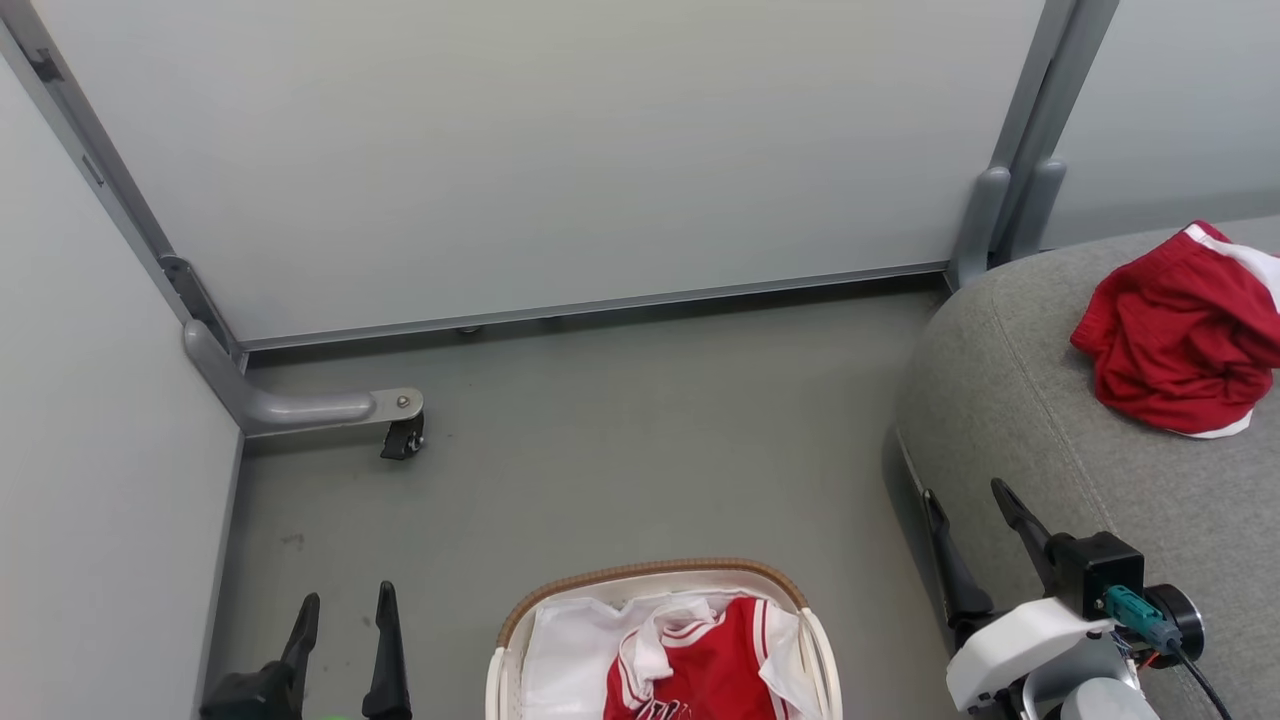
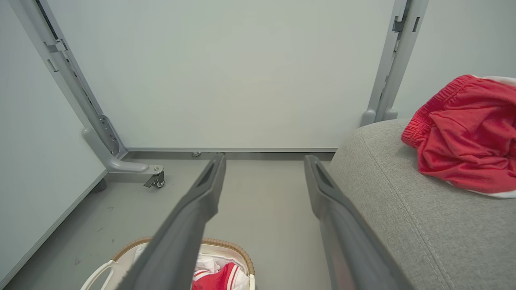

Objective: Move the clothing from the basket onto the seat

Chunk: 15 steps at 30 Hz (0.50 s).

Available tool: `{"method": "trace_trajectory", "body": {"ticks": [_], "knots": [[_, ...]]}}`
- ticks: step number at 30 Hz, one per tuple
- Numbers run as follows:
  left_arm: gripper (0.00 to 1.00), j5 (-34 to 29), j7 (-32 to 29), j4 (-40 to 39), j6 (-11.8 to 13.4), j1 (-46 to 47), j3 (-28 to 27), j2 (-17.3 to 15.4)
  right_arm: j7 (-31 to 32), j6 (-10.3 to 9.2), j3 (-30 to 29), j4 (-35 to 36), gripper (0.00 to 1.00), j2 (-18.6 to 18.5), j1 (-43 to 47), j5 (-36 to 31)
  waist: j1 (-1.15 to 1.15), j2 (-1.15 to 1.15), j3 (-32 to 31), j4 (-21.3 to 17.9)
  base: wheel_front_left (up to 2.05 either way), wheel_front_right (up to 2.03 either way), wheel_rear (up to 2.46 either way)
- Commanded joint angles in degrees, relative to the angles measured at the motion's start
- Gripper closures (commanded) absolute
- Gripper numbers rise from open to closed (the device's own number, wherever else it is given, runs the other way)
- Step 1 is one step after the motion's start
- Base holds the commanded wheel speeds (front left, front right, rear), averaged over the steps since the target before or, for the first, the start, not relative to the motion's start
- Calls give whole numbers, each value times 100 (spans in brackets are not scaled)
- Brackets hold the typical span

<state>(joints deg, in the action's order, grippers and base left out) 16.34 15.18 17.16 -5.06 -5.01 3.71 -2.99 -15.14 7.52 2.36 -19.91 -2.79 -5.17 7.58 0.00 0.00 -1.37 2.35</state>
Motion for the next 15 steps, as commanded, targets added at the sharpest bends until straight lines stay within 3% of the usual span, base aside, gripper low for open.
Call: {"method": "trace_trajectory", "body": {"ticks": [1, 15], "knots": [[0, -80, -5, 27, -38, -5, -13, 4, -1, -6, 20, 2, 0, -21, 90, 25, 0, 0, 0, -7, 0, 0, 0], [0, -105, -5, 82, -94, 99, -42, 10, -1, -6, 96, -33, 0, -20, 30, 36, 0, 0, 38, -39, 0, 0, 0]]}}
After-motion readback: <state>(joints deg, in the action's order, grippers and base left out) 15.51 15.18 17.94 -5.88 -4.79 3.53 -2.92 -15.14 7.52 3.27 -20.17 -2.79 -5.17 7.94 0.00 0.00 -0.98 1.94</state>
